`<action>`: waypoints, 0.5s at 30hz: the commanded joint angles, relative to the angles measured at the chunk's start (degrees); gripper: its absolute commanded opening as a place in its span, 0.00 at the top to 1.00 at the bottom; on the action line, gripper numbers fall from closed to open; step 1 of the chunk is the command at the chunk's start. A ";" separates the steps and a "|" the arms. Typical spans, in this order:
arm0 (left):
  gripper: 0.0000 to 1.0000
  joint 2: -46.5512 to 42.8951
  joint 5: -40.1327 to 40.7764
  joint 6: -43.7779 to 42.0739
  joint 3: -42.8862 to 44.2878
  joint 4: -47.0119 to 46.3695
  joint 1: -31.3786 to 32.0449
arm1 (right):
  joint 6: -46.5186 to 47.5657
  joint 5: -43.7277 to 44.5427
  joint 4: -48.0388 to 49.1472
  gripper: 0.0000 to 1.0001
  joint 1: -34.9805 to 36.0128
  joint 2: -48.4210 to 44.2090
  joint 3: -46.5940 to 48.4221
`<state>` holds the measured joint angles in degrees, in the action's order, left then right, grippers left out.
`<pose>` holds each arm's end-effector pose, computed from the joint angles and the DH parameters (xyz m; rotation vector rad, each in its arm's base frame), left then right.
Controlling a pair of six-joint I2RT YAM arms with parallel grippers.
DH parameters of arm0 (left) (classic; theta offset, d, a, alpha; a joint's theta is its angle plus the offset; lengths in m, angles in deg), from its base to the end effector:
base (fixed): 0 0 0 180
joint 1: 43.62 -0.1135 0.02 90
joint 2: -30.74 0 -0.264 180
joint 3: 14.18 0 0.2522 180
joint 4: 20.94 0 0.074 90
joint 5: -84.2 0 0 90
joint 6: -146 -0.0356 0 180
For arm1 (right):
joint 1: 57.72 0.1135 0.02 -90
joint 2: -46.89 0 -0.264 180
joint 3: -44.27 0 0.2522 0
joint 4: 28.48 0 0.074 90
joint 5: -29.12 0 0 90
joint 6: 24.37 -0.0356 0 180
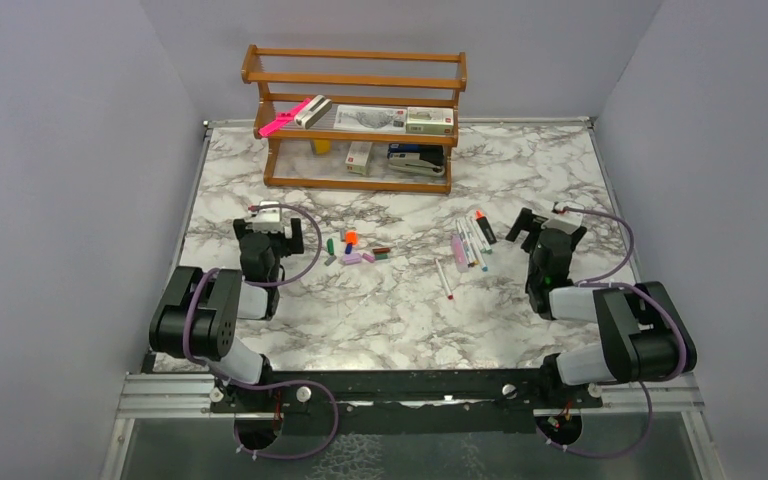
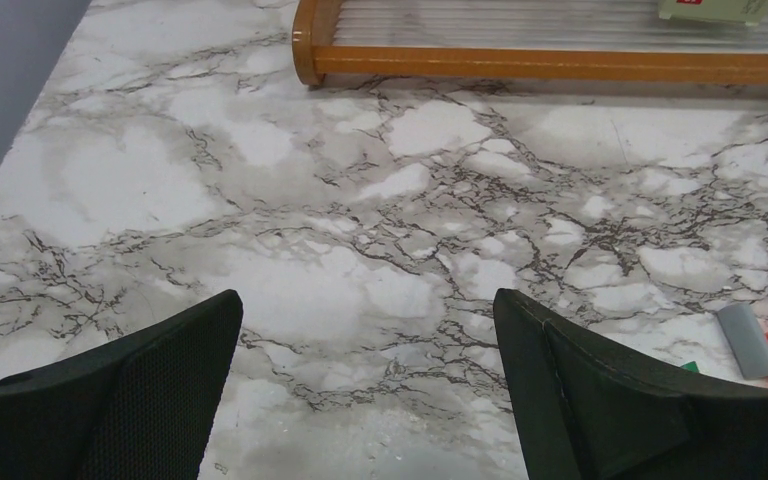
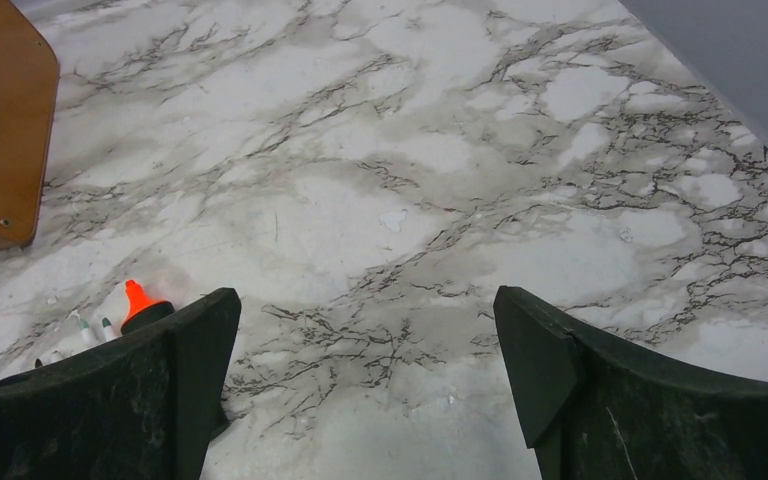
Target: Open the pen caps
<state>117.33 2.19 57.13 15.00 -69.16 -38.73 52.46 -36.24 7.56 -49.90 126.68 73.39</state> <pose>0.2475 -0.0162 0.1471 -0.0459 1.7292 0.0432 0.2358 0.0174 0.1514 0.3829 1.7633 -0.1317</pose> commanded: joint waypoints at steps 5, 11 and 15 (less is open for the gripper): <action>0.01 3.52 -5.57 0.14 -0.25 -6.45 -1.90 | 3.36 0.03 13.23 0.00 0.00 4.59 -0.82; 0.01 7.06 -11.89 -2.24 -0.64 -10.90 -2.11 | 7.26 -4.06 13.88 0.00 0.00 7.59 1.01; 0.01 7.25 -11.77 -1.90 -0.58 -11.10 -2.12 | 10.28 -10.85 18.02 0.00 0.01 7.07 -1.46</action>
<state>124.30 -6.73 55.82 14.87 -75.98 -40.31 58.73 -40.19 19.28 -49.90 133.79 73.58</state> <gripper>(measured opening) 0.991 0.999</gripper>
